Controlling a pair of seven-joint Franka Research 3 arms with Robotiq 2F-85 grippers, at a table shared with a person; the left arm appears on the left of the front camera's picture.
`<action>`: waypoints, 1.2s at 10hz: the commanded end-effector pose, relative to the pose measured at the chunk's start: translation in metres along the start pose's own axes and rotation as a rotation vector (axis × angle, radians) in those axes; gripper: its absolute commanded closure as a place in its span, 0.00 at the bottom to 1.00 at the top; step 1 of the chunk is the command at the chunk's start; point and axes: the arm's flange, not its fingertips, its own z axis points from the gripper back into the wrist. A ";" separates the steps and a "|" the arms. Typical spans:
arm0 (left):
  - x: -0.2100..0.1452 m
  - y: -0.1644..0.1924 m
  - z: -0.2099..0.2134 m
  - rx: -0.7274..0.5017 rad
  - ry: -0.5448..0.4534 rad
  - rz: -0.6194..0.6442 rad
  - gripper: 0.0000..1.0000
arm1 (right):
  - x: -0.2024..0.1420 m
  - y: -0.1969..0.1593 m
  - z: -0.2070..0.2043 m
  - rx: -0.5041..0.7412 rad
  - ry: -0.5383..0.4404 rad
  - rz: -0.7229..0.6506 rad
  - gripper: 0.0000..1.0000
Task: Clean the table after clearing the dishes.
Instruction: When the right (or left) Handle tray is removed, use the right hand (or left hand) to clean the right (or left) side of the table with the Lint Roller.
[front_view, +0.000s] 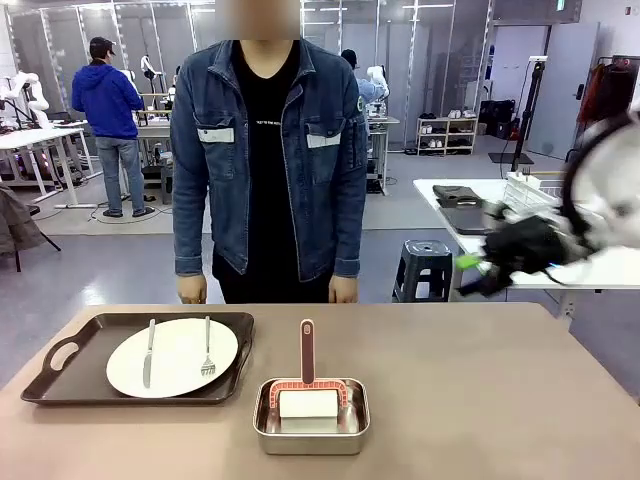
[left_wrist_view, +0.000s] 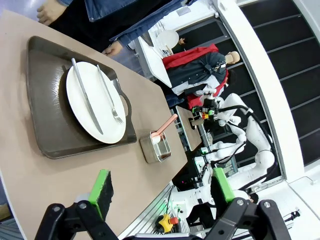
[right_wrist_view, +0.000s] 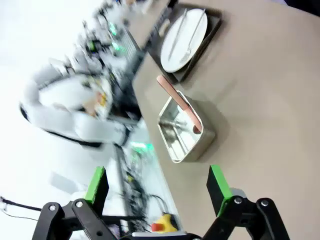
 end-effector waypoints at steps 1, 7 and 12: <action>-0.001 -0.002 0.003 0.000 -0.007 -0.001 0.00 | -0.045 -0.019 0.045 0.093 -0.223 -0.132 0.00; -0.001 -0.002 0.003 0.000 -0.007 -0.001 0.00 | -0.249 -0.038 0.198 0.011 -0.660 -0.483 0.00; -0.001 -0.002 0.003 0.000 -0.007 -0.001 0.00 | -0.264 -0.050 0.214 0.012 -0.673 -0.442 0.00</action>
